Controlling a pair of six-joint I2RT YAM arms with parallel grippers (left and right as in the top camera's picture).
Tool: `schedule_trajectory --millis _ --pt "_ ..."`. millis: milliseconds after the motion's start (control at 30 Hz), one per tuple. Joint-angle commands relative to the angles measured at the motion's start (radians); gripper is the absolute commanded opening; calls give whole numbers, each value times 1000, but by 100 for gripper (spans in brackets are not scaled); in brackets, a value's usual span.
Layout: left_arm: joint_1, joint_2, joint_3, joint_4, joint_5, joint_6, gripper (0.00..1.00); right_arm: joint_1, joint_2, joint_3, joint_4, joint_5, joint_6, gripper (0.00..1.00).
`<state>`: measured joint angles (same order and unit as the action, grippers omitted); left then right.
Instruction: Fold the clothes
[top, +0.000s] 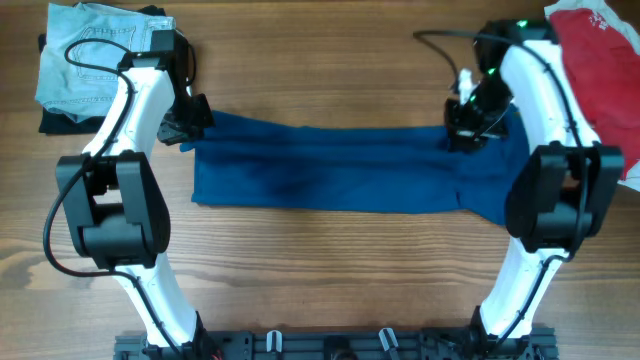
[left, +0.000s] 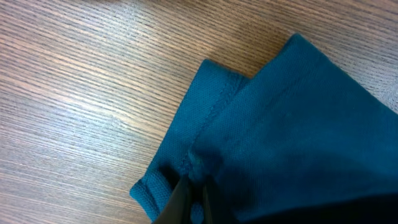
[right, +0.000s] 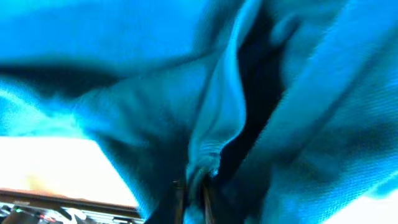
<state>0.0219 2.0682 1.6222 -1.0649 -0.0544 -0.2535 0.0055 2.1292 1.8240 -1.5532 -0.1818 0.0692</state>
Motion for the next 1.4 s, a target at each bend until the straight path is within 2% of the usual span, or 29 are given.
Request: schedule_trajectory --millis 0,133,300,333,400,433,533,667,700,767,867,967,1067,1367 --pt "7 10 -4 3 -10 -16 4 19 -25 -51 64 6 14 27" --pt "7 10 -4 1 -10 -16 4 9 -29 -12 78 6 11 39" --pt "7 10 -4 -1 -10 -16 9 -5 -49 27 69 65 10 41" --pt "7 10 -4 -1 -10 -17 13 -14 -56 27 79 91 18 41" --pt "7 10 -4 -1 -10 -17 29 -32 -60 27 112 144 47 45" --pt "7 10 -4 -1 -9 -17 31 -41 -59 27 132 164 55 51" --pt "7 10 -4 -1 5 -17 43 -66 -55 16 203 198 64 58" --pt "7 10 -4 -1 13 -17 56 -94 -55 -21 292 198 61 61" --pt "7 10 -4 -1 13 -17 66 -96 -55 -34 308 192 61 61" --pt "7 10 -5 0 13 -17 73 -96 -55 -54 324 182 62 60" --pt "11 10 -7 0 18 -15 74 -92 -58 -55 330 151 57 60" --pt "25 10 -27 3 152 96 75 -92 -61 -55 341 79 23 60" --pt "35 10 -73 18 241 147 75 -92 -61 -55 344 69 11 61" --pt "42 10 -273 134 248 221 77 -92 -61 -55 355 69 -3 61"
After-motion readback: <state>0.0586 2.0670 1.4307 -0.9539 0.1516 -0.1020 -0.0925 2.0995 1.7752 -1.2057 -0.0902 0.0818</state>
